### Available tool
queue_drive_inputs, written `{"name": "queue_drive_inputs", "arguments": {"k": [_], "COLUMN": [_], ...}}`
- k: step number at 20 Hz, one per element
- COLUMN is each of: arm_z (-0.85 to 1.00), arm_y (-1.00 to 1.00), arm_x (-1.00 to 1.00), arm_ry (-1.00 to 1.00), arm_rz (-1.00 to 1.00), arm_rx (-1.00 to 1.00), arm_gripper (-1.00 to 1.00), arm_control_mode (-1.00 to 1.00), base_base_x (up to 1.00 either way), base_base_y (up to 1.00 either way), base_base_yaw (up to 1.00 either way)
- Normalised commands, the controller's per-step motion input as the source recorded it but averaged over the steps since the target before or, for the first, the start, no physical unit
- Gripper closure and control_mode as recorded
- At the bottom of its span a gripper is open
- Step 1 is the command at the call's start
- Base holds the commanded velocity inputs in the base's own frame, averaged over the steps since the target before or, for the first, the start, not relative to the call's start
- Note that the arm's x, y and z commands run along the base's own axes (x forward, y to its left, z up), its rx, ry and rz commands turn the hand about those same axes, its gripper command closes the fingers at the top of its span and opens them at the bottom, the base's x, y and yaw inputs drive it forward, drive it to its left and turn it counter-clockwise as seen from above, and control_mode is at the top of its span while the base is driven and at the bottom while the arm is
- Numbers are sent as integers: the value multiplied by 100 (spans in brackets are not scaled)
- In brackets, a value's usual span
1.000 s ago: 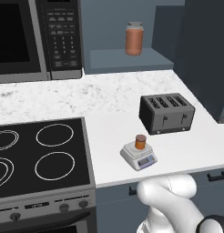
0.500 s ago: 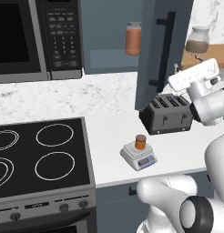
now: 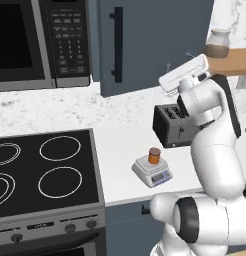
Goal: Pick the jam and place it on the digital scale for weighing, and close the cabinet.
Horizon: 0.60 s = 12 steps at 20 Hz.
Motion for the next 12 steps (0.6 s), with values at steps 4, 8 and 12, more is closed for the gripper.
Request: {"name": "queue_drive_inputs", "arguments": {"k": [4,8,12], "arm_z": [-5,-14,-38], "arm_y": [76,44,23], "arm_x": [100,100,100], "arm_ry": [4,0,-1], "arm_rz": [-25,-16,-10], "arm_rx": [-11,-4,0], "arm_gripper": [-100,-100,-100], "arm_control_mode": [-100,-100,-100], "base_base_x": [0,0,0], "base_base_y": [0,0,0], "base_base_yaw": [0,0,0]}}
